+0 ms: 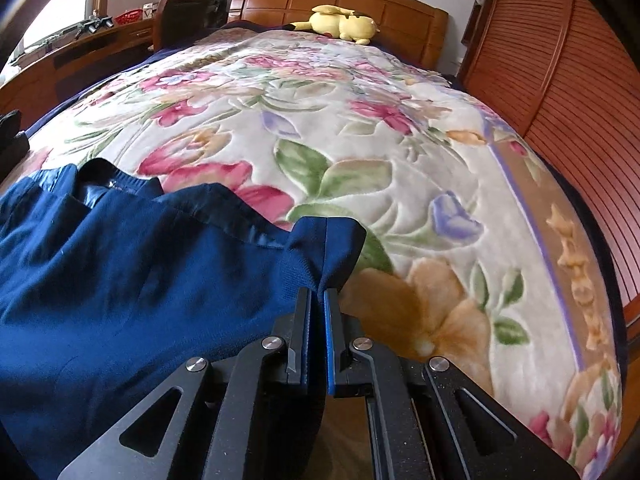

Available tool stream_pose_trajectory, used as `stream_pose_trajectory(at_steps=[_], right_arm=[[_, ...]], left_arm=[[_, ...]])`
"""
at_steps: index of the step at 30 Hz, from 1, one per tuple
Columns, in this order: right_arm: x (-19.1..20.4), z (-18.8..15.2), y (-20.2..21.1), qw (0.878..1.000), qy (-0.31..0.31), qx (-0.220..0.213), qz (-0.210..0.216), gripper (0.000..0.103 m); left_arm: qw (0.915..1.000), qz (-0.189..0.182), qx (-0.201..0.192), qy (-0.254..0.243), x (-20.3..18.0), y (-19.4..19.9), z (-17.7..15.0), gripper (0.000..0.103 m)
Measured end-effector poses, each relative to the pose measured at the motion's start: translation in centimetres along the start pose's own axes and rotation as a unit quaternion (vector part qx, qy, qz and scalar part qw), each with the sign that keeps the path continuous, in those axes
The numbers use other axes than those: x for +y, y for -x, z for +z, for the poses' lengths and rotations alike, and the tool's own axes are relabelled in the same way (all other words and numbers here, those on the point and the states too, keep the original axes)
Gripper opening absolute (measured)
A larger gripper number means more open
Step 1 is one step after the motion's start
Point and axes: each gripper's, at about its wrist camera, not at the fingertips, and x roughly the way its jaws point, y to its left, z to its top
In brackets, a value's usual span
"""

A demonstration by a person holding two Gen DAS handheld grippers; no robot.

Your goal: Fold large clothes

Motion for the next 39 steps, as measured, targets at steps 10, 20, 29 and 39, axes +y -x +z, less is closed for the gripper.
stream_pose_trajectory(at_steps=[10, 20, 29, 39], right_arm=[[-0.4, -0.9, 0.2, 0.999, 0.007, -0.037, 0.02, 0.004], [-1.2, -0.2, 2.7, 0.994, -0.017, -0.105, -0.024, 0.003], [-2.6, 1.3, -3.2, 0.996, -0.041, -0.006, -0.073, 0.0], [-3.0, 0.2, 2.3, 0.996, -0.057, -0.057, -0.027, 0.0]], left_arm=[[0.9967, -0.049, 0.06, 0.025, 1.3, -4.3, 0.2, 0.013], [0.9976, 0.041, -0.054, -0.012, 0.8, 0.1, 5.7, 0.005], [0.996, 0.075, -0.019, -0.046, 0.0, -4.2, 8.1, 0.005], [0.9978, 0.046, -0.032, -0.034, -0.7, -0.5, 6.6, 0.032]])
